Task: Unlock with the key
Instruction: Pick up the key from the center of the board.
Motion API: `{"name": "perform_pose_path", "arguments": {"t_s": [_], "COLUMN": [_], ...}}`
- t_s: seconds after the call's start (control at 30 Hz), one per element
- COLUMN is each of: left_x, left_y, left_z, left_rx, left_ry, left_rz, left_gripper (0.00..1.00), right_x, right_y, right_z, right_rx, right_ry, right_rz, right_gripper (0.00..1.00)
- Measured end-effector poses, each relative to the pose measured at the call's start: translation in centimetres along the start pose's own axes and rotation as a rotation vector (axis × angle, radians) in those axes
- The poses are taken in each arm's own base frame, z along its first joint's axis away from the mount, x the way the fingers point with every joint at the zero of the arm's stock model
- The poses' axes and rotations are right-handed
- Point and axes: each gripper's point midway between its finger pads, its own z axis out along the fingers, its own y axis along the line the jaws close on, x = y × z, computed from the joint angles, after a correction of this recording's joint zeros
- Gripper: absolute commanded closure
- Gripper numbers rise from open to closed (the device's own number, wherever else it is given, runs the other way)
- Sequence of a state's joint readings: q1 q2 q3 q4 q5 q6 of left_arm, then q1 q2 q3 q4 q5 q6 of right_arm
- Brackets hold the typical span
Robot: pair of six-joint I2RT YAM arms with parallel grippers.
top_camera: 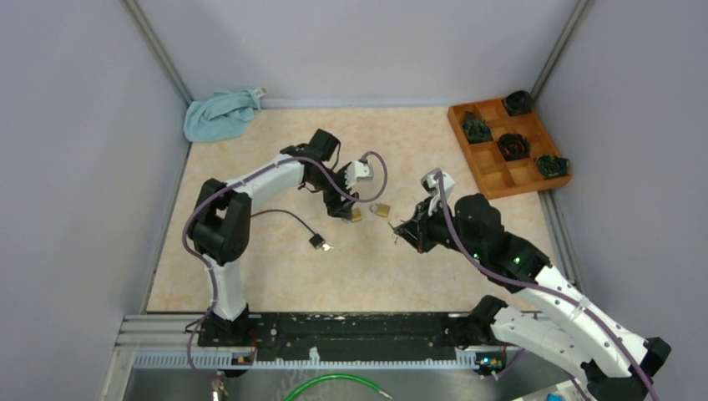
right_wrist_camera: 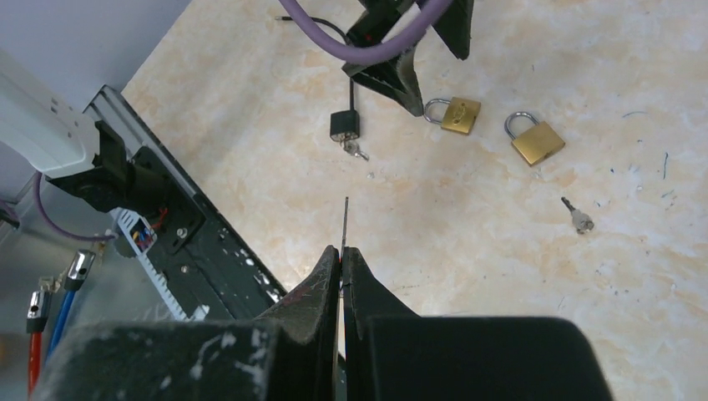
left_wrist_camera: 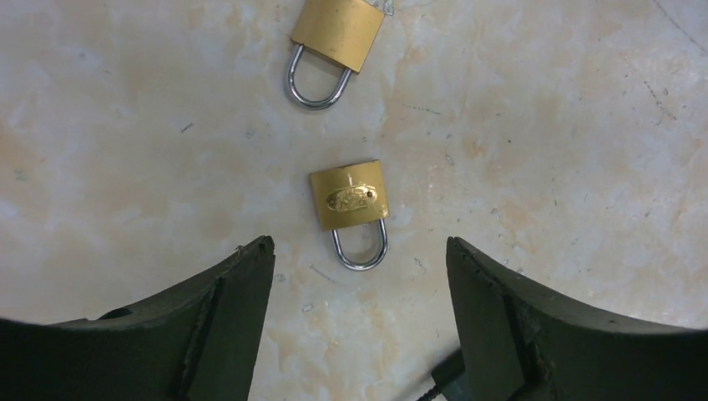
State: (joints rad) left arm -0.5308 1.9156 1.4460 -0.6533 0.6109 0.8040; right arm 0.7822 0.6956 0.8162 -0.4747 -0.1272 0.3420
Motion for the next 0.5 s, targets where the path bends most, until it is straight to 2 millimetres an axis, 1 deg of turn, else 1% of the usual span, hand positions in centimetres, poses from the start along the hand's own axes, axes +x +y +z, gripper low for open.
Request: {"name": "perform_pose_path", "arguments": {"t_s": [0.1, 0.2, 0.37, 0.5], "left_x": [0.5, 0.7, 0.9, 1.7], "left_y": [-0.3, -0.5, 0.0, 0.4], "left_z": [1.7, 3.0, 4.2, 5.0], "left_rx": [0.023, 0.022, -0.022, -0.034], "left_ry": [0.030, 0.055, 0.091, 0.119], "left_rz": [0.008, 0.034, 0.090, 0.091], "left_gripper": [0.21, 0.21, 0.21, 0.21], "right_x": [0.3, 0.5, 0.6, 0.5], "right_y": [-0.1, -0.1, 0.0, 0.1], "right_z": [-0.1, -0.1, -0.3, -0.4], "right_rx": [0.007, 0.008, 0.005, 0.003], "right_ry": [0.012, 0.018, 0.017, 0.013], "right_rz": [0.010, 0.021, 0.032, 0.038], "right_gripper": [1.00, 1.00, 1.00, 1.00]}}
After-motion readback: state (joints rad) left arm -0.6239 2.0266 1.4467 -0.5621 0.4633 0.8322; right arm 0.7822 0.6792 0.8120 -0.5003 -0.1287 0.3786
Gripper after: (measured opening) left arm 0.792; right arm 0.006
